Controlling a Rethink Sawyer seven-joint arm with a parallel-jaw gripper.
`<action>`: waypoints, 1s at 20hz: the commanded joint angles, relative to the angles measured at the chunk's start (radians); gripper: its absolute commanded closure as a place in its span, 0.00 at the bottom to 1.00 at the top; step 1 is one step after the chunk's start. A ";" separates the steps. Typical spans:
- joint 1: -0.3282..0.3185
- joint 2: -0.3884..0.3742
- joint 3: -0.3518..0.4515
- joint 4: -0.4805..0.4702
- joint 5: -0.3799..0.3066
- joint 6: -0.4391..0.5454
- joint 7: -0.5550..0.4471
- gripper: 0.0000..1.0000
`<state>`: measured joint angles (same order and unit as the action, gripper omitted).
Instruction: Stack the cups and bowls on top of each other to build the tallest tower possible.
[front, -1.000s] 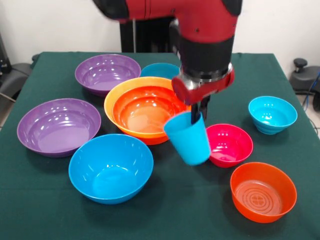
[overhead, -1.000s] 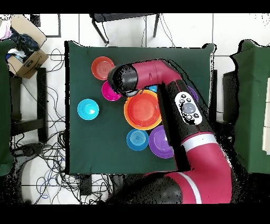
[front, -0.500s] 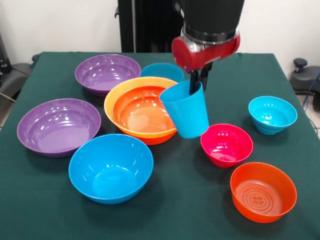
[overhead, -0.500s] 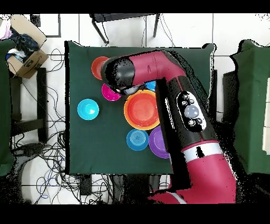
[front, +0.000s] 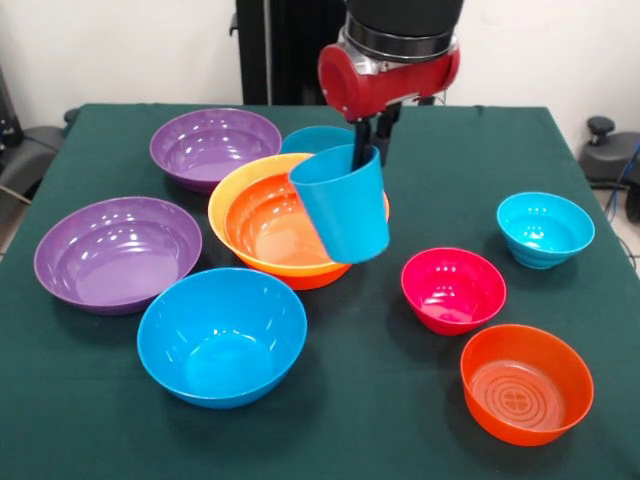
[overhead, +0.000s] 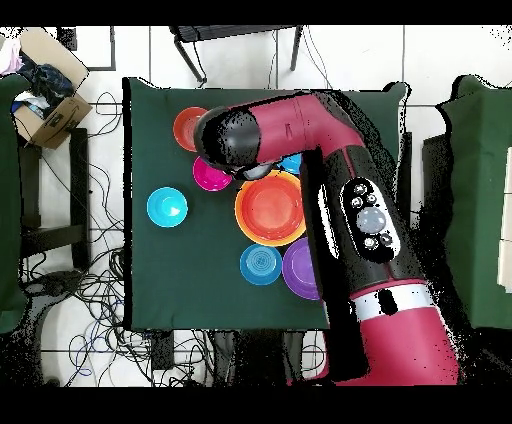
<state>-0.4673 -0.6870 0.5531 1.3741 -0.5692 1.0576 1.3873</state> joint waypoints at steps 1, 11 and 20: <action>-0.004 0.019 -0.076 0.109 -0.118 0.076 -0.153 1.00; -0.005 0.014 -0.103 0.141 -0.149 0.122 -0.159 1.00; -0.013 0.053 -0.108 0.171 -0.178 0.064 -0.148 1.00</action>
<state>-0.4825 -0.6871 0.4821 1.4710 -0.6562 1.0911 1.3873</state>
